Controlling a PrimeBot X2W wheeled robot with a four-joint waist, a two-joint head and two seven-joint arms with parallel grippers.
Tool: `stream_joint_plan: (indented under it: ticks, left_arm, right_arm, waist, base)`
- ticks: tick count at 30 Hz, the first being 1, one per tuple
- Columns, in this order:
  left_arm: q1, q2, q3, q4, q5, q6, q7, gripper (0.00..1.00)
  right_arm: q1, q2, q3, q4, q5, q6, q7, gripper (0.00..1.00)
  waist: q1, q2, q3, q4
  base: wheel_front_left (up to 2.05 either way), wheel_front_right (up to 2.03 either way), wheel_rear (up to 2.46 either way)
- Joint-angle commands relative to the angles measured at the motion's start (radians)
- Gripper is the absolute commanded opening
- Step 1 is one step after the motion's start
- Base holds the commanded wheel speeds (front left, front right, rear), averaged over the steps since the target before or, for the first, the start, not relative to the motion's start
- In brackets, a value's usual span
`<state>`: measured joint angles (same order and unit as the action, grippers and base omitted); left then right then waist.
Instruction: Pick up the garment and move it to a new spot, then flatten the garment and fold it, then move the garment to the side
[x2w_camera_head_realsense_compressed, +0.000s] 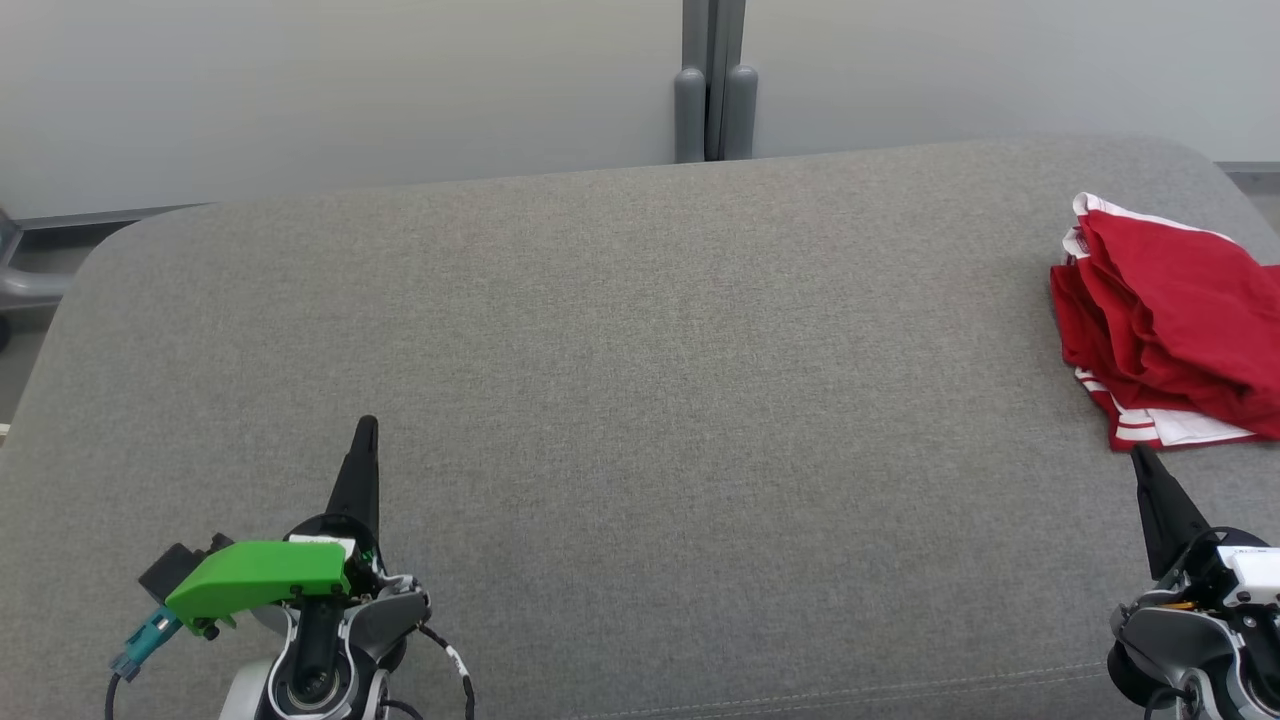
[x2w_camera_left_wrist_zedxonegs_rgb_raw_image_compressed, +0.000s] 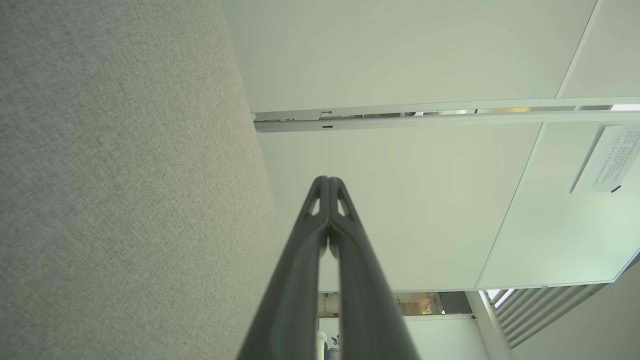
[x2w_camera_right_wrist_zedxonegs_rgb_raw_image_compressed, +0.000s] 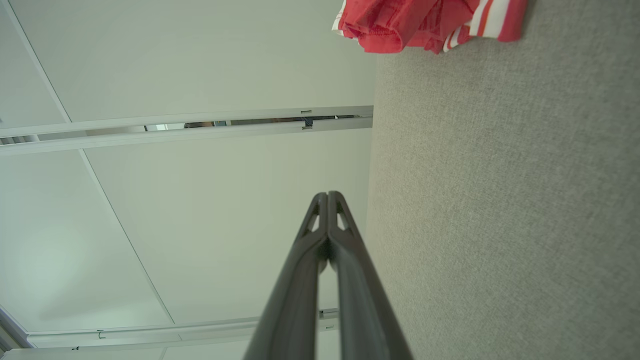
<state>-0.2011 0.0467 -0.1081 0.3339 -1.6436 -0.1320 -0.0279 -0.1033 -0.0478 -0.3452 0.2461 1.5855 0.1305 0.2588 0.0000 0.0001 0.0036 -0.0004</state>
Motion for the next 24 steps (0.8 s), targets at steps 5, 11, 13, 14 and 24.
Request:
stream_joint_plan:
  ticks: [5, 11, 13, 14, 24]
  left_arm:
    - [-0.013, 0.001, 0.000, 0.002, -0.007, -0.003, 0.000, 0.00]
    - [-0.013, 0.001, -0.001, 0.002, -0.008, -0.003, 0.000, 0.00]
    - [-0.013, 0.001, 0.000, 0.002, -0.008, -0.003, 0.000, 0.00]
    - [-0.013, 0.001, -0.001, 0.002, -0.008, -0.003, 0.000, 0.00]
    - [-0.013, 0.001, -0.001, 0.002, -0.008, -0.003, -0.001, 0.00]
  right_arm:
    - [-0.004, -0.004, -0.002, 0.001, 0.005, 0.000, 0.004, 0.00]
    - [-0.004, -0.004, -0.002, 0.001, 0.005, 0.000, 0.004, 0.00]
    - [-0.004, -0.004, -0.002, 0.001, 0.005, 0.000, 0.004, 0.00]
    - [-0.004, -0.004, -0.002, 0.001, 0.005, 0.000, 0.004, 0.00]
    - [-0.004, -0.004, -0.002, 0.001, 0.005, 0.000, 0.004, 0.00]
  waist:
    - [0.0000, -0.0001, 0.000, 0.000]
    - [0.0000, -0.0001, 0.000, 0.000]
    - [0.0000, -0.0001, 0.000, 0.000]
    - [0.0000, -0.0001, 0.000, 0.000]
    - [0.0000, -0.0001, 0.000, 0.000]
  base:
    - [0.00, 0.00, 0.00]
    - [0.00, 0.00, 0.00]
    - [0.00, 0.00, 0.00]
    - [0.00, 0.00, 0.00]
    - [0.00, 0.00, 0.00]
